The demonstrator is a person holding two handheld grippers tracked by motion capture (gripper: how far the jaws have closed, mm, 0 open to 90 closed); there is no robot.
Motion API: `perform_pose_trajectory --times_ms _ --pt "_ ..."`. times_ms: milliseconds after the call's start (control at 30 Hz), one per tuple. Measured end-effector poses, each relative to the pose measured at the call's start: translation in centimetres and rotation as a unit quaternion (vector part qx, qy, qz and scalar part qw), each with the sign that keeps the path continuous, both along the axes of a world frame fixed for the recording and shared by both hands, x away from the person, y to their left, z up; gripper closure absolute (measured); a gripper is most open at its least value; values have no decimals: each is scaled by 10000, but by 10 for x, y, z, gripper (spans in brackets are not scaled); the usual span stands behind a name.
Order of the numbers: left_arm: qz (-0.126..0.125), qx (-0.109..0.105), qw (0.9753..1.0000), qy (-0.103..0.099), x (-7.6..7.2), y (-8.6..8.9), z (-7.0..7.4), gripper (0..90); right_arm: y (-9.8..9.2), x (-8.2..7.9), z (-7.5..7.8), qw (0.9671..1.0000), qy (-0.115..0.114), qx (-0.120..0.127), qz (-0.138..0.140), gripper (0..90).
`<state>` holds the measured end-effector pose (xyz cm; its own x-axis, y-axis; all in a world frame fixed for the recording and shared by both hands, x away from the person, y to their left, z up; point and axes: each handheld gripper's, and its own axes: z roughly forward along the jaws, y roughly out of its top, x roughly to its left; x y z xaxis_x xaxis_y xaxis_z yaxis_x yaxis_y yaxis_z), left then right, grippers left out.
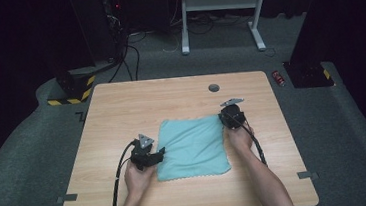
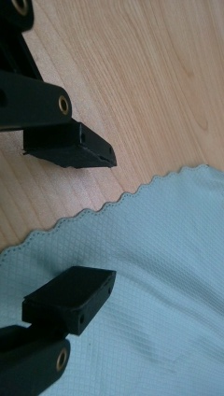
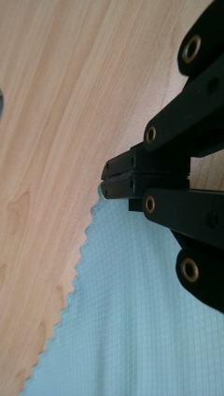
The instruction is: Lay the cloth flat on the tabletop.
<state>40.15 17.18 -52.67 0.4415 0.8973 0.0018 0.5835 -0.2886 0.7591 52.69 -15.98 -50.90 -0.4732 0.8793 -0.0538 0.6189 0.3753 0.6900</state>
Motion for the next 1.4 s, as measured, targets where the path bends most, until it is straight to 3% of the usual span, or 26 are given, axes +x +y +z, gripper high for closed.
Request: perform_pose_trajectory --times_ms 100,167,300,367,400,433,500,633,733,867,1067,1167,1267,1400 --pt "-7 6 10000 -1 0 0 0 390 2 2 -6 10000 19 -17 -50 876" --pt "-34 -13 10000 12 -1 0 0 389 0 2 -5 9999 46 72 -118 802" --pt "-139 -81 9999 38 -2 0 0 385 -7 -12 9 9993 -21 358 41 731" --pt "-207 -260 9994 106 -5 2 1 411 -10 -27 15 9987 -117 435 253 728" --pt "-271 -264 9992 157 -8 2 3 417 -15 -50 19 9971 -121 457 593 729" --pt "-346 -233 9990 157 -12 1 4 417 -15 -50 19 9971 -121 457 593 729" --pt "-503 -106 9986 130 -21 -2 8 416 -20 -73 17 9960 -145 336 816 730" --pt "-666 16 9975 234 -42 -7 12 409 -36 -117 9 9930 -99 544 1039 733" --pt "-732 100 9969 272 -63 -10 13 414 -42 -145 5 9912 -106 482 1225 730" --pt "-842 260 9957 282 -83 -11 9 433 -46 -169 -1 9892 -35 554 1354 715" --pt "-613 14 9979 189 -86 -3 4 439 -38 -175 -6 9878 -72 483 1481 703" --pt "-568 -16 9984 -19 -87 -1 0 407 -32 -173 -9 9870 -12 267 1582 767" --pt "-536 -19 9986 7 -87 -1 0 384 -31 -172 -9 9855 16 235 1680 878" --pt "-536 -28 9986 7 -86 -1 0 367 -28 -171 -7 9840 23 119 1778 898"
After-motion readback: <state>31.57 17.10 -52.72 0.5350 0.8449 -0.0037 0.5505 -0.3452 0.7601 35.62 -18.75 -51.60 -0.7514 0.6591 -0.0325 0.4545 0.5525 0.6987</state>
